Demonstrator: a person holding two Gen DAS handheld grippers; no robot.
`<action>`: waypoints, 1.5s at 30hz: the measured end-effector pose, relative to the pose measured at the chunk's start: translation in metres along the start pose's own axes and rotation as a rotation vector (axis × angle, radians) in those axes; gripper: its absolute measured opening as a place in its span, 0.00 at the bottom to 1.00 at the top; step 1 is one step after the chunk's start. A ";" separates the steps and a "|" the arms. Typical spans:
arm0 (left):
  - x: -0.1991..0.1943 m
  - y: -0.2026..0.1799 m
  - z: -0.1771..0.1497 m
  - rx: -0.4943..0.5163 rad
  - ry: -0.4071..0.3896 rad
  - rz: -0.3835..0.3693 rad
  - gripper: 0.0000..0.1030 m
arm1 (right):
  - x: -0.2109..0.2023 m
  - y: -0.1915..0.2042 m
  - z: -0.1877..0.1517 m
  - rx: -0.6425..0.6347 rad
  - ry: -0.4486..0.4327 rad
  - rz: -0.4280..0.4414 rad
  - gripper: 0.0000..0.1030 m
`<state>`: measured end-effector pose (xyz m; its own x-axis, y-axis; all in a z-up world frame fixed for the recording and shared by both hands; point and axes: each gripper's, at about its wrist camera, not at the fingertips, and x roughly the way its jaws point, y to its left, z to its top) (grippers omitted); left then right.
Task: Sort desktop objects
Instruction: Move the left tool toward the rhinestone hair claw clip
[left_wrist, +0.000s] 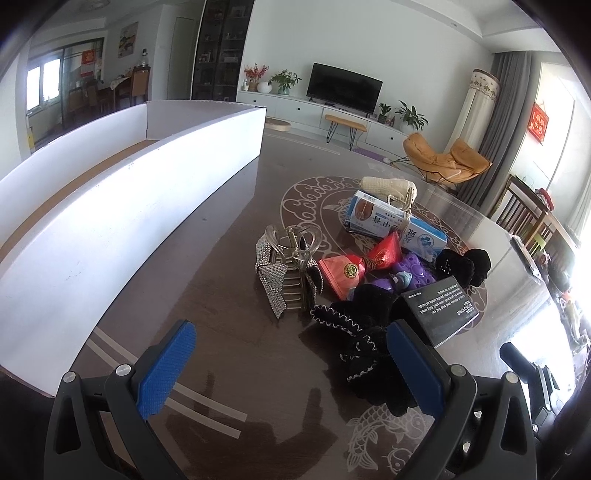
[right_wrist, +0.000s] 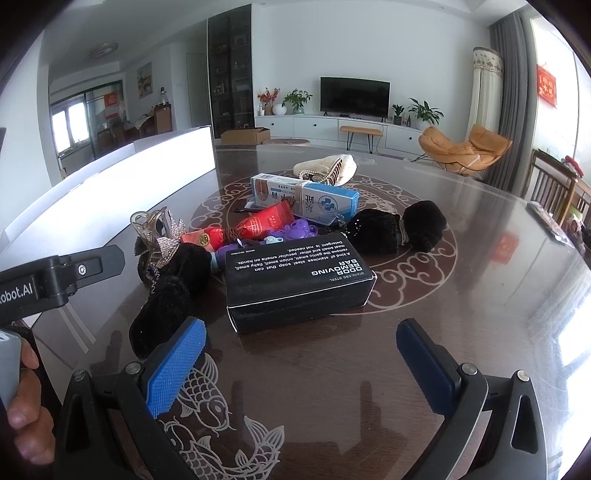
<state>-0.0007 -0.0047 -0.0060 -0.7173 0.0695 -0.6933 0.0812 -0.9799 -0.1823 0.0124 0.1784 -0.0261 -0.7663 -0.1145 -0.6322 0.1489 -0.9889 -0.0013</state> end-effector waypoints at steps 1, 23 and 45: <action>-0.001 0.000 0.000 -0.001 -0.004 0.005 1.00 | 0.000 0.000 0.000 -0.002 -0.001 0.004 1.00; 0.004 0.052 0.006 -0.227 -0.004 0.112 1.00 | 0.068 0.044 0.029 -0.242 0.229 0.072 1.00; 0.048 0.033 -0.007 -0.118 0.206 0.171 1.00 | 0.052 -0.033 0.015 -0.012 0.270 0.000 1.00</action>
<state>-0.0277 -0.0319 -0.0505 -0.5313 -0.0466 -0.8459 0.2772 -0.9531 -0.1216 -0.0416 0.2033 -0.0478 -0.5716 -0.0837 -0.8163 0.1576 -0.9875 -0.0091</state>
